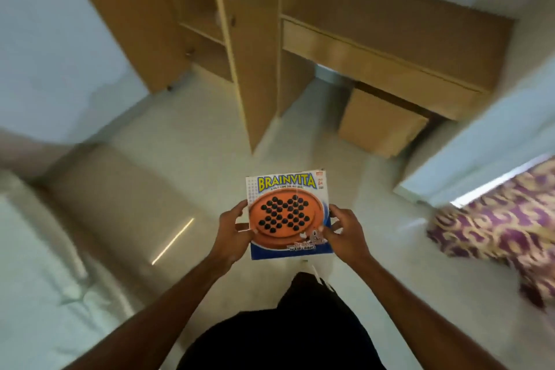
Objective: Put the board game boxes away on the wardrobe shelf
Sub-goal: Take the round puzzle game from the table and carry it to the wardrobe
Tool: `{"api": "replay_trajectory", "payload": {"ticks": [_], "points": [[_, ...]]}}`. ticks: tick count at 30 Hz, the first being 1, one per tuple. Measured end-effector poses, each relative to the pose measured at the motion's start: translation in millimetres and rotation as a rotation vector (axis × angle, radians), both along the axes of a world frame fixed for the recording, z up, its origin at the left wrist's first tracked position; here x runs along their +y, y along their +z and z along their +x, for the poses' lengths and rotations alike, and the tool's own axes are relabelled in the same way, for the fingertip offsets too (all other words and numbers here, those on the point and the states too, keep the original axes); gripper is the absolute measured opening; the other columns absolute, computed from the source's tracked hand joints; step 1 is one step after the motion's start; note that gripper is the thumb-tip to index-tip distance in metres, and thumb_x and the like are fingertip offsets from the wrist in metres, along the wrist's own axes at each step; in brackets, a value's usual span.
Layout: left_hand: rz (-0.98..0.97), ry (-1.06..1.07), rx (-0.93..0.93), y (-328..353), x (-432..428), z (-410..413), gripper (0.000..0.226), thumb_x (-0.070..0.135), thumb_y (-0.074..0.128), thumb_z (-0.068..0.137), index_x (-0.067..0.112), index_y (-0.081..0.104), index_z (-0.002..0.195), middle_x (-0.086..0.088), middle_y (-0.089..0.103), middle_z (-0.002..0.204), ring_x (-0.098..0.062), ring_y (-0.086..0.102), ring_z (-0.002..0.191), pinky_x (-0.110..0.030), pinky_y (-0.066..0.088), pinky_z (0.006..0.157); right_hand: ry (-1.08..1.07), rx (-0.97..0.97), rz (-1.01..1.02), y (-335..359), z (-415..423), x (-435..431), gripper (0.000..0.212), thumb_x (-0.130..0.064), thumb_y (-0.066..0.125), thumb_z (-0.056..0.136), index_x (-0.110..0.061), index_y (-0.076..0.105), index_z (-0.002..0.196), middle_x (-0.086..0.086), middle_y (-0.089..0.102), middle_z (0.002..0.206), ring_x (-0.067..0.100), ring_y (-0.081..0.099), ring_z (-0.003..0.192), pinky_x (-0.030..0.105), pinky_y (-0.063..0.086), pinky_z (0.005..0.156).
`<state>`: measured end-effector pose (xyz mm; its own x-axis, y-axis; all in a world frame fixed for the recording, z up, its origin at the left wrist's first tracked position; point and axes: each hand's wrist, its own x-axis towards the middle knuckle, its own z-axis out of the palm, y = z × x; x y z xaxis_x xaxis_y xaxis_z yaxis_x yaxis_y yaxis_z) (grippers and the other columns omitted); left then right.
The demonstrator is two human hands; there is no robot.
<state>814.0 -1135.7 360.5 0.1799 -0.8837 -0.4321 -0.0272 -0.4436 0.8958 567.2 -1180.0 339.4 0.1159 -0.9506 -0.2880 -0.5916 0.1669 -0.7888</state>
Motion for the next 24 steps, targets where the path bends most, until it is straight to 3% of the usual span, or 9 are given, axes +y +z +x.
{"api": "replay_trajectory", "payload": {"ticks": [3,6,8,10,13,16,21,24], "points": [[0.004,0.125,-0.017,1.8,-9.6,55.0,0.056,0.014,0.073,0.067,0.041,0.06,0.115,0.0,0.065,0.111,-0.025,0.068,0.096,-0.045,0.061,0.072,0.143,-0.013,0.014,1.5,67.0,-47.7,0.05,-0.023,0.077,0.078,-0.018,0.054,0.123,0.0,0.052,0.114,0.01,0.059,0.091,0.008,0.046,0.06],[0.003,0.2,-0.056,-0.2,-31.0,108.9,0.058,0.018,0.068,0.063,0.038,0.061,0.117,0.0,0.065,0.111,-0.028,0.068,0.098,-0.049,0.061,0.075,0.266,-0.008,0.036,-1.4,130.1,-94.4,0.055,-0.027,0.078,0.078,-0.018,0.05,0.125,-0.005,0.046,0.114,0.004,0.056,0.089,0.008,0.045,0.061],[-0.009,0.25,-0.101,-2.4,-54.7,148.3,0.061,0.022,0.07,0.063,0.034,0.058,0.123,0.001,0.063,0.114,-0.025,0.066,0.099,-0.046,0.061,0.073,0.333,-0.013,0.049,-2.4,177.1,-129.2,0.056,-0.03,0.077,0.078,-0.02,0.048,0.125,-0.006,0.044,0.115,0.005,0.056,0.088,0.009,0.047,0.06],[-0.037,0.309,-0.152,-4.0,-80.6,189.2,0.056,0.02,0.073,0.071,0.033,0.056,0.123,0.005,0.062,0.112,-0.02,0.065,0.097,-0.034,0.061,0.068,0.402,-0.03,0.043,-3.6,226.7,-165.5,0.056,-0.03,0.077,0.078,-0.025,0.046,0.125,-0.006,0.043,0.116,0.006,0.057,0.09,0.009,0.047,0.059],[-0.047,0.381,-0.269,-1.4,-116.0,245.9,0.048,0.009,0.071,0.082,0.035,0.052,0.117,0.011,0.058,0.105,-0.012,0.062,0.093,-0.019,0.053,0.063,0.512,-0.065,0.038,-1.0,297.6,-216.6,0.061,-0.03,0.076,0.076,-0.038,0.041,0.126,-0.007,0.045,0.119,0.012,0.058,0.106,0.012,0.051,0.067],[-0.028,0.458,-0.415,-4.6,-146.3,310.8,0.053,0.024,0.072,0.081,0.028,0.052,0.13,0.0,0.055,0.12,-0.019,0.06,0.1,-0.024,0.054,0.068,0.62,-0.052,0.028,0.9,367.2,-264.6,0.081,-0.031,0.075,0.078,-0.04,0.027,0.143,-0.006,0.04,0.123,0.014,0.053,0.116,0.019,0.057,0.071],[-0.034,0.59,-0.534,-4.8,-195.7,402.1,0.068,0.024,0.071,0.084,0.03,0.038,0.143,0.003,0.048,0.116,-0.01,0.058,0.09,-0.021,0.053,0.067,0.785,-0.009,-0.008,19.4,476.8,-329.4,0.077,-0.023,0.074,0.081,-0.04,0.03,0.142,-0.008,0.035,0.116,0.013,0.05,0.112,0.017,0.054,0.067],[-0.037,0.614,-0.567,-8.5,-231.4,459.4,0.067,0.02,0.07,0.083,0.034,0.041,0.142,-0.001,0.048,0.113,-0.013,0.06,0.083,-0.025,0.055,0.067,0.802,-0.004,-0.04,14.5,538.1,-372.8,0.078,-0.023,0.074,0.082,-0.045,0.029,0.142,-0.006,0.037,0.116,0.016,0.053,0.114,0.017,0.056,0.066]]}}
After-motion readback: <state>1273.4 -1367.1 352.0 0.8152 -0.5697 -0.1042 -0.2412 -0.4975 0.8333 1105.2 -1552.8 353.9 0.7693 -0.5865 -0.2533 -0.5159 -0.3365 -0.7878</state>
